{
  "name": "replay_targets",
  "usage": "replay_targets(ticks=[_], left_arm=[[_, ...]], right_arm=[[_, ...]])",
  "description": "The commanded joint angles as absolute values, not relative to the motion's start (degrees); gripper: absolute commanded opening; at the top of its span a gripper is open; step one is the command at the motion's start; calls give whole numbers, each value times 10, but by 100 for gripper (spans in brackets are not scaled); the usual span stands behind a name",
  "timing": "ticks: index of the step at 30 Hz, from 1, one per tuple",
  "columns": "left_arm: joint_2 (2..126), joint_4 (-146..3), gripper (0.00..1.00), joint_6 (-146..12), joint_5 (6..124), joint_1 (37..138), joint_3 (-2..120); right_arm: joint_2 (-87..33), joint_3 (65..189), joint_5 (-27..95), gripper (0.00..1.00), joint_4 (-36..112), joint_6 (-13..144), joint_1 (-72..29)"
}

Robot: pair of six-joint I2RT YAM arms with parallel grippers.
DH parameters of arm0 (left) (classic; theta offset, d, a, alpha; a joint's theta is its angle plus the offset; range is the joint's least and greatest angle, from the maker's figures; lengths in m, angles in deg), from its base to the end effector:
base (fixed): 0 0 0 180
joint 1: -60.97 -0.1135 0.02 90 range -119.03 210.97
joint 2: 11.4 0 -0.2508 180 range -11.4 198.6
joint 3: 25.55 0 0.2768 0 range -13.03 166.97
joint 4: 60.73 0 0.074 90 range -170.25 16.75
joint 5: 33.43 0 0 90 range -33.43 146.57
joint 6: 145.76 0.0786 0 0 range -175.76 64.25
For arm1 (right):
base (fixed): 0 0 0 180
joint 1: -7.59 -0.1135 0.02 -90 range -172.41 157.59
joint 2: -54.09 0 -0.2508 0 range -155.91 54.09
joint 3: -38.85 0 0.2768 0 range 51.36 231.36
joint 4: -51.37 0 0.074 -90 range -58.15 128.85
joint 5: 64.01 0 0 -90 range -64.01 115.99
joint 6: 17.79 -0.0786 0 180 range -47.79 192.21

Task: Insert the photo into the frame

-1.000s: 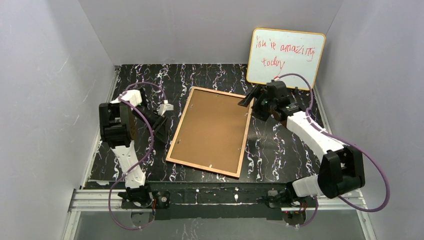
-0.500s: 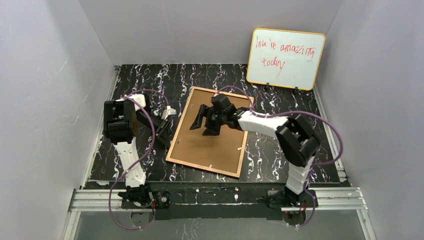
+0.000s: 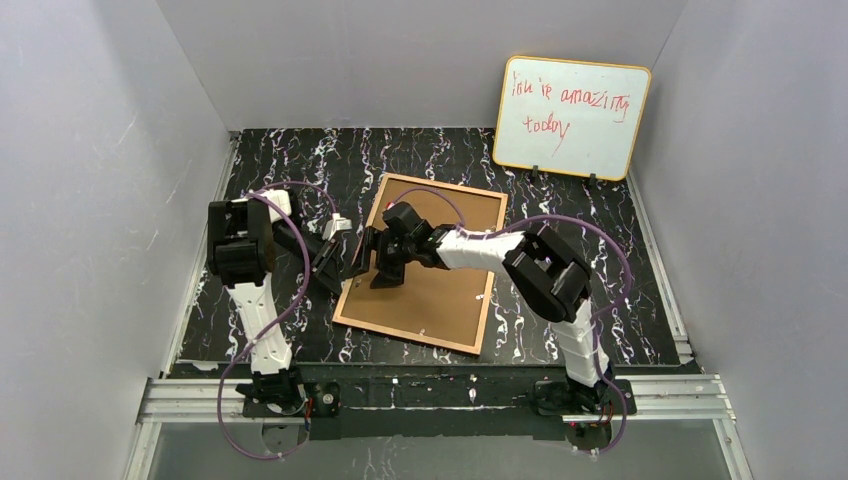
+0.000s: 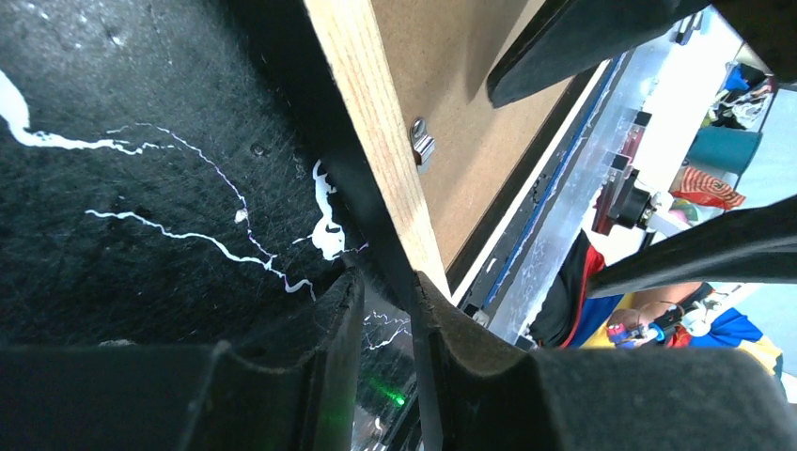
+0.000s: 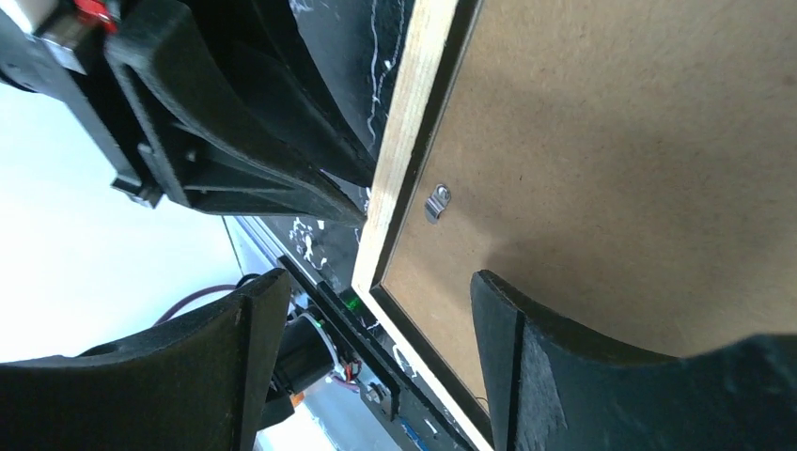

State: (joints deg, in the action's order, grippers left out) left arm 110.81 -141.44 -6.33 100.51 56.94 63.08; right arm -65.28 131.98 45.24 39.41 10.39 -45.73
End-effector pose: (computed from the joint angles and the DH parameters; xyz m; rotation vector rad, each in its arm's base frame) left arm 0.3336 -0.0312 0.0536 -0.8657 -2.7063 1.2939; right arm 0.2825 0.4227 0.1180 -0.0210 2.6244 1.3099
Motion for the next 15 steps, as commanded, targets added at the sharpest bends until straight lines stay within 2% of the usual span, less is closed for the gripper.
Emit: replay_targets(ticks=[1,15], left_arm=[[1116,-1411,23,-64,1022,570,628],[1117,-1410,23,-56,1024,569,618]], right_arm=[[-665,1347,450,78,402,91,-465],[-701,1345,445,76,434,67,-465]])
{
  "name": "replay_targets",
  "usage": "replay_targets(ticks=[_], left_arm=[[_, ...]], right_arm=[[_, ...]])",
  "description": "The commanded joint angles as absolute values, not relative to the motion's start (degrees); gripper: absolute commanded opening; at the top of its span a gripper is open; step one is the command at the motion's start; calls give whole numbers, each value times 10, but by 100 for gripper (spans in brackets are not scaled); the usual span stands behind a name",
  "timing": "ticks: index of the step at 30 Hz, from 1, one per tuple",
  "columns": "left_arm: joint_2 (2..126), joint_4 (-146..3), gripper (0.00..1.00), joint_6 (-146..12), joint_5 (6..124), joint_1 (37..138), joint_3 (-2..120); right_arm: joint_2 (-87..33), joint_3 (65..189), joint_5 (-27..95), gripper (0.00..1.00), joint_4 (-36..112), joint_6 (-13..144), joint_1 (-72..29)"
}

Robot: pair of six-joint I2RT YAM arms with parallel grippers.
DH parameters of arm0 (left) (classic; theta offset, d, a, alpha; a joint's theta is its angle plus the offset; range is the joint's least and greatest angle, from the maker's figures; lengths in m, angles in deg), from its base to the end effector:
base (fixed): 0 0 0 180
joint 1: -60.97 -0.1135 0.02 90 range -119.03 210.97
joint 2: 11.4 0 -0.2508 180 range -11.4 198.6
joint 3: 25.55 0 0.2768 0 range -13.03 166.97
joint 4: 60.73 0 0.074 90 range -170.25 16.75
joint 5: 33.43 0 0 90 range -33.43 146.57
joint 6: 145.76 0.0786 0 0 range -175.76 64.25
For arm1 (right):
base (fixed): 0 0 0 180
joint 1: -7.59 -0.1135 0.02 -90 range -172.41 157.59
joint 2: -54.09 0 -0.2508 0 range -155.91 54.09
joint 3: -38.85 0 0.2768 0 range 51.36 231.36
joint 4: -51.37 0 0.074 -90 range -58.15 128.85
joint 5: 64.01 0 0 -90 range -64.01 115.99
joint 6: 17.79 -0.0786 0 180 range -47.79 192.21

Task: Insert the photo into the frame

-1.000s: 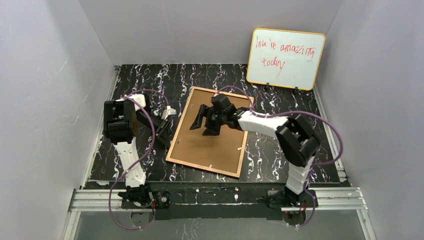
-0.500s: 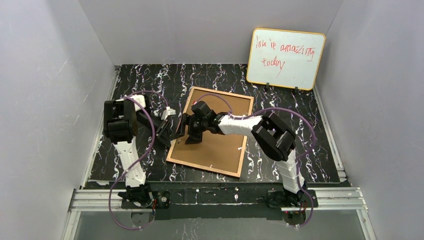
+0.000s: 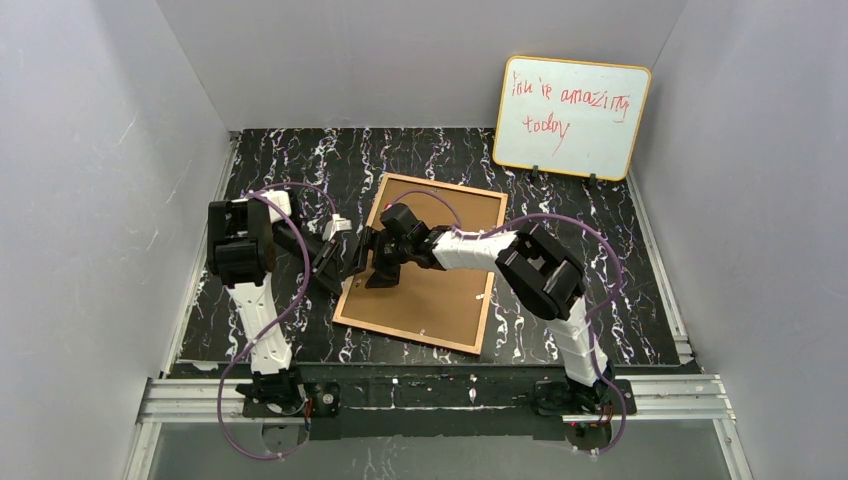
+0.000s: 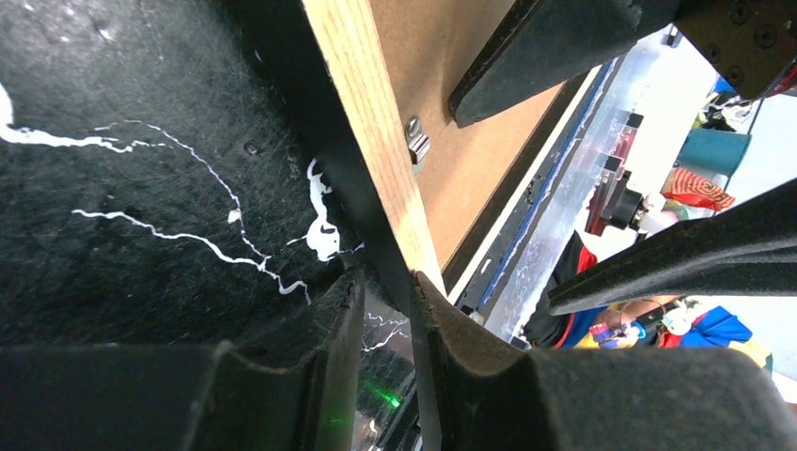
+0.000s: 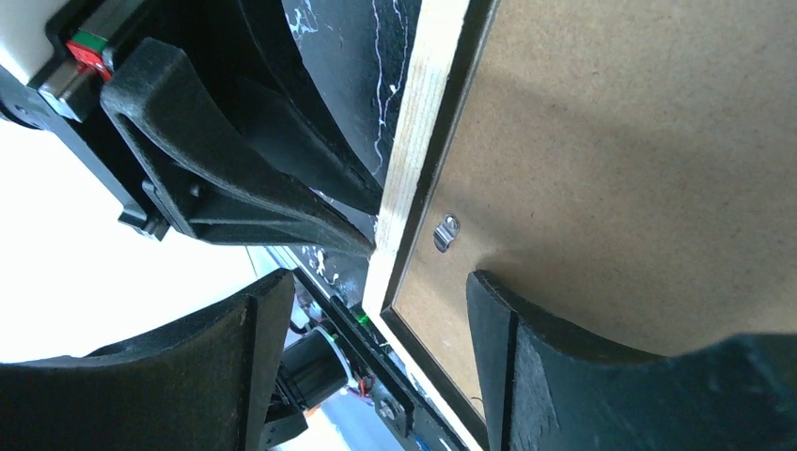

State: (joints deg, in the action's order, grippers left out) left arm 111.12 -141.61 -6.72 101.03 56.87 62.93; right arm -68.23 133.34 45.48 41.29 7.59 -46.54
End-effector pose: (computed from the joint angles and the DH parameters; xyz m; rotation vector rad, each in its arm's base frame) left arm 0.3325 -0.0314 0.0520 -0.8412 -2.6991 1.3075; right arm 0.2809 0.4333 0.1052 0.0206 2.6427 1.3379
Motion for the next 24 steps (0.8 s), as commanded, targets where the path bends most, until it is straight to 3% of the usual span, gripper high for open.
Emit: replay_targets(ticks=[1,24], left_arm=[[1117,-1409,23,-56,1024,569,617],[1115,-1391,21,-57,1031,569,605]], right_arm=[[-705,1347,446,76,438,66,-465],[-719,1343,390,71,416,1,-469]])
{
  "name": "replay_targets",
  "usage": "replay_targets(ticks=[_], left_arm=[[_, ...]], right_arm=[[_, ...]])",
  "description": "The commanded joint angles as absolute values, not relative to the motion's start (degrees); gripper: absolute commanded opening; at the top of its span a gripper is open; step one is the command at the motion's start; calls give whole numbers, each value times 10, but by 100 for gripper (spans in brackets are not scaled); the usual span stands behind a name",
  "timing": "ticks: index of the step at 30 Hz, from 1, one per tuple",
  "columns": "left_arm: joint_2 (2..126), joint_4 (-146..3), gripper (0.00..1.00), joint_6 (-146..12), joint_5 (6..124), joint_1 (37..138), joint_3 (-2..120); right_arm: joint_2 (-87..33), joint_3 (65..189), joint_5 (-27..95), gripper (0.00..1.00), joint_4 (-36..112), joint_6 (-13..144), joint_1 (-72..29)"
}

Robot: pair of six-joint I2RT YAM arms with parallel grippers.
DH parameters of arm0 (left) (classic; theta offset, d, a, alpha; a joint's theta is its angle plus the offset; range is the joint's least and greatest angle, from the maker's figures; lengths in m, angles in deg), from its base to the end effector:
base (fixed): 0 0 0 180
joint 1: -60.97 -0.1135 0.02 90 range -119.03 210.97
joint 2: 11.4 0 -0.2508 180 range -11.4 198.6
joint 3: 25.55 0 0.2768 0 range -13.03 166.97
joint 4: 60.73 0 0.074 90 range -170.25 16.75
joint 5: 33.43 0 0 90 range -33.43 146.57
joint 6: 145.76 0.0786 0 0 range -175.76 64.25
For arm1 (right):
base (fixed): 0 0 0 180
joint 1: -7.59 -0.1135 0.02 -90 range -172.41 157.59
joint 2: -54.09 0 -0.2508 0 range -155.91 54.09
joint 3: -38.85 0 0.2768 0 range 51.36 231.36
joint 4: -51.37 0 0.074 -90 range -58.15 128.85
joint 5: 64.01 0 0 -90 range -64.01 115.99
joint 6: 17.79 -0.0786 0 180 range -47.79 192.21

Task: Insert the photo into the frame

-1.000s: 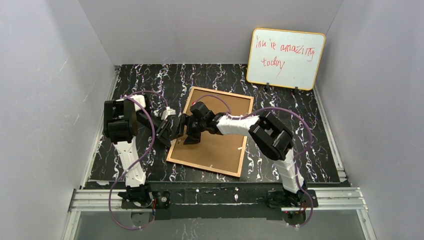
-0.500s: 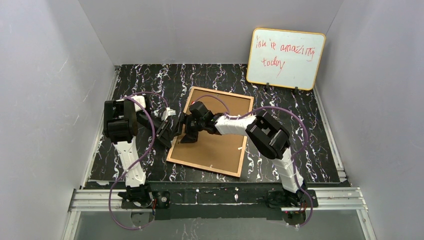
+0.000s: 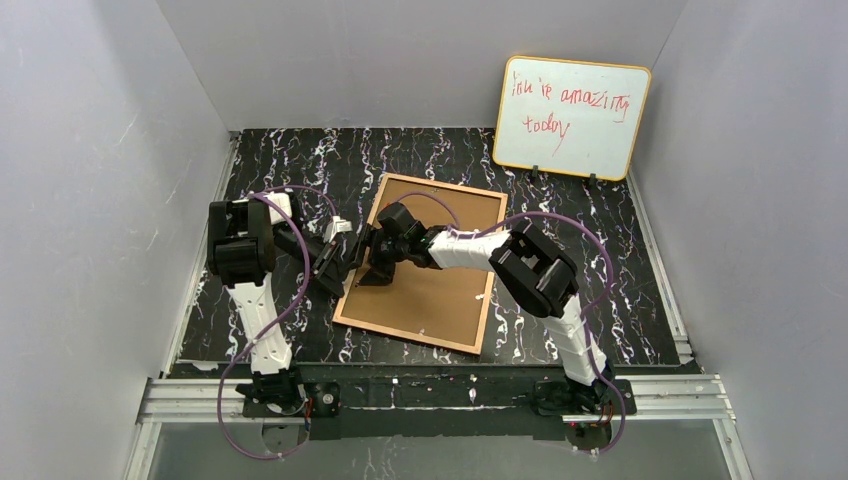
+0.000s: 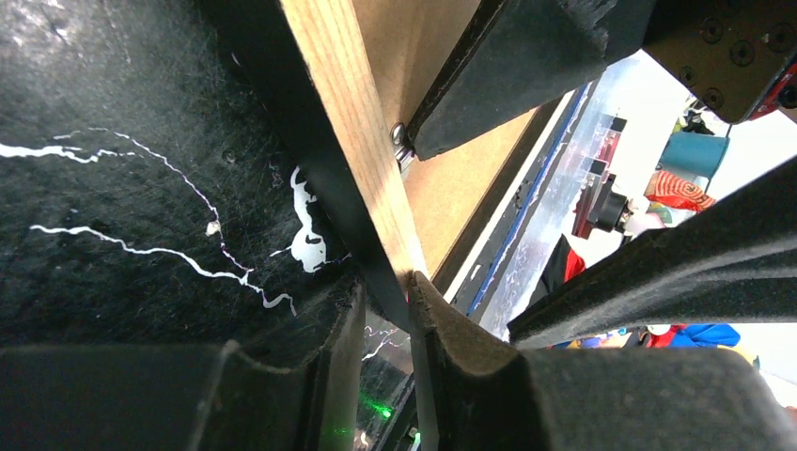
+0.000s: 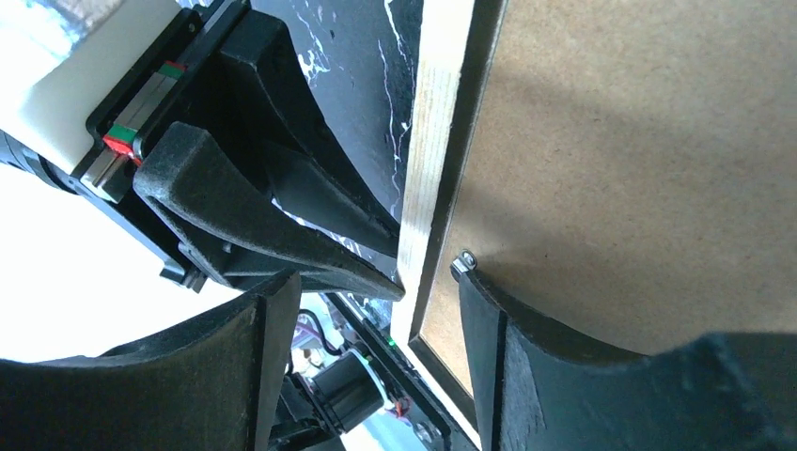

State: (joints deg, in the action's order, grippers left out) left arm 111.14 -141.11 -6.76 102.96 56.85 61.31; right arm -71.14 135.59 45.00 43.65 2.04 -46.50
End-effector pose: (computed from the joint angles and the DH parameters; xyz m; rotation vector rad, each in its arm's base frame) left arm 0.3267 -0.0335 0.0483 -0.8089 -2.6833 1.3575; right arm 0.2887 0.4424 0.0987 0.1469 2.6388 1.3869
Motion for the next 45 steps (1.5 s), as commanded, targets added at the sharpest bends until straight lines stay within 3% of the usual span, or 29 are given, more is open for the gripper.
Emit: replay_targets(ticks=[1,20,32,45], left_arm=[[1115,-1392,21,-57,1032,570,605],[1117,-1389,17,-50,1038,570,596],[1109,-1384,16,-49,1027,570,590],[1108,-1378,16,-53,1037,569,584]], right_arm=[[-717,1342,383,71,412,-5,-470],[-725,1382,266,72,339,-49,-499],[-640,1306,231,73,332,-66,-512],[-706,1374,245,72,329,-54,-520]])
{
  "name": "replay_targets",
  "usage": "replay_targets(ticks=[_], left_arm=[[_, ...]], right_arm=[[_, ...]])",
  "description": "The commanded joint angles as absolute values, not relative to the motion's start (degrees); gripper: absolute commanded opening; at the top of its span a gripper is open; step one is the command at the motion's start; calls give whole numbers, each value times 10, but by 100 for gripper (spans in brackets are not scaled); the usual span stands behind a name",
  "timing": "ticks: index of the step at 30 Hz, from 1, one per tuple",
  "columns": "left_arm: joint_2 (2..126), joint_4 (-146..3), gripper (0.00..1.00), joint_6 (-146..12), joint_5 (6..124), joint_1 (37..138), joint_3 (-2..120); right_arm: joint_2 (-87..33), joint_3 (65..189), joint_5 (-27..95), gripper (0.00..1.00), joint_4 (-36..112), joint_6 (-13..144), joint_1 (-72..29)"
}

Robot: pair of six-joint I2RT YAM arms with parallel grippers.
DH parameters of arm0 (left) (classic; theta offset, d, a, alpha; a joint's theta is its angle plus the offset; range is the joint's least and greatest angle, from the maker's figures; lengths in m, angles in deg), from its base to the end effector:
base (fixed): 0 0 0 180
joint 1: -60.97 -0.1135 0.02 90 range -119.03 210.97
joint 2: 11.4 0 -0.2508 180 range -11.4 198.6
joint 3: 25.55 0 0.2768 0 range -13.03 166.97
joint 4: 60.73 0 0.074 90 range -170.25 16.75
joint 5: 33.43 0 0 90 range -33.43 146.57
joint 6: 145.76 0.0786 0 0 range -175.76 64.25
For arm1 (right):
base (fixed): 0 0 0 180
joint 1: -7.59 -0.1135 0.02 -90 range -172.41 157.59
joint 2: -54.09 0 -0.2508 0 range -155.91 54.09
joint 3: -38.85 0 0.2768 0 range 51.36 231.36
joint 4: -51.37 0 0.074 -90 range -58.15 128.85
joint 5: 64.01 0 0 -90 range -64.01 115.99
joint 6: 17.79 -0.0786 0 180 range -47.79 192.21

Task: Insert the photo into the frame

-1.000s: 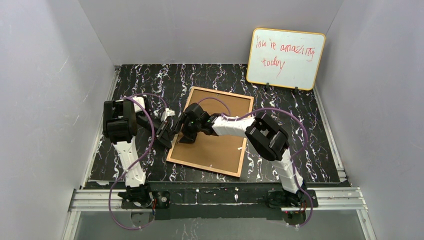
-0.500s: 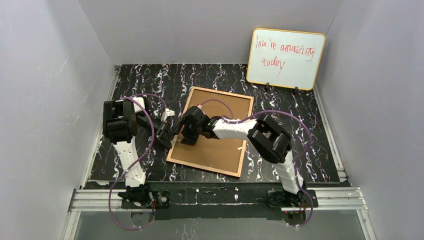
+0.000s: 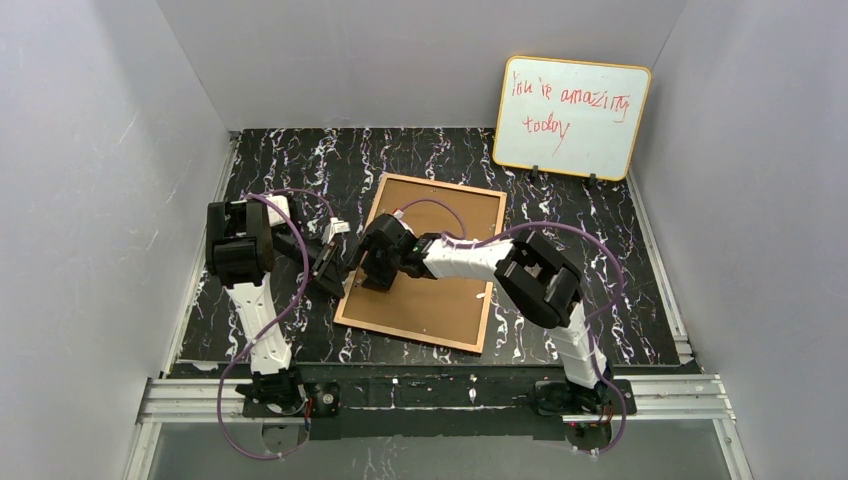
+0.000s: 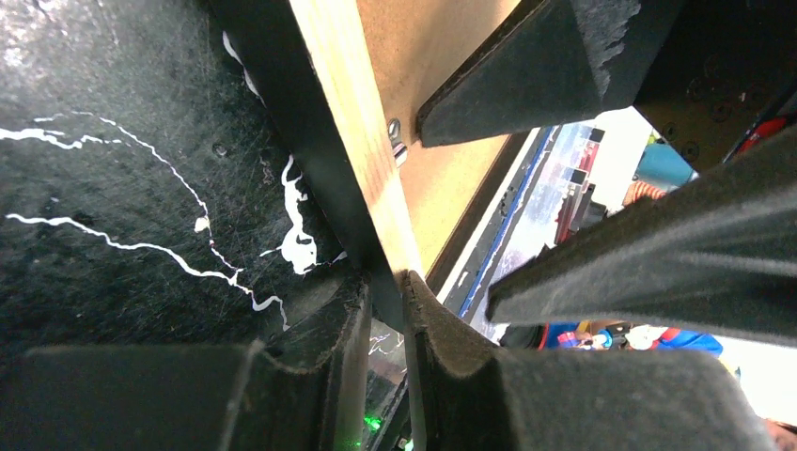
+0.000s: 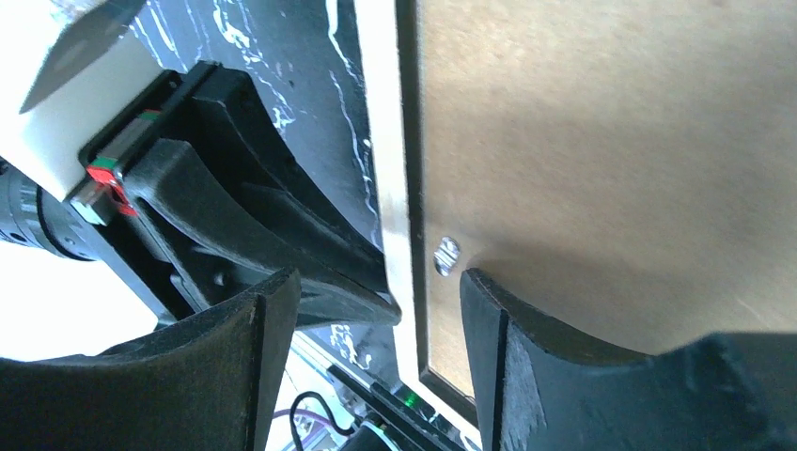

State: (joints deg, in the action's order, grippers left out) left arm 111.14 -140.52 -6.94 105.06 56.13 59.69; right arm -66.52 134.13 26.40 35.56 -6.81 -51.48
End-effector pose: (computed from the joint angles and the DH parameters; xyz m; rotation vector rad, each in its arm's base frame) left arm 0.3215 -0.0318 0.0449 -0.7576 -2.6777 1.4127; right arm 0.2631 0.4402 0.1105 0.4502 2.5843 1.1162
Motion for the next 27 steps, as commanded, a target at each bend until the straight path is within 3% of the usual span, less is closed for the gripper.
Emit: replay_targets(ticks=[1,27], left_arm=[[1109,-1378,16,-53,1038,569,584],[1107,-1376,15,-53,1034,569,586]], right_arm=[[-714,1384,246,72,324,-50,-520],[-686,1353,255,70,309,-69,-528]])
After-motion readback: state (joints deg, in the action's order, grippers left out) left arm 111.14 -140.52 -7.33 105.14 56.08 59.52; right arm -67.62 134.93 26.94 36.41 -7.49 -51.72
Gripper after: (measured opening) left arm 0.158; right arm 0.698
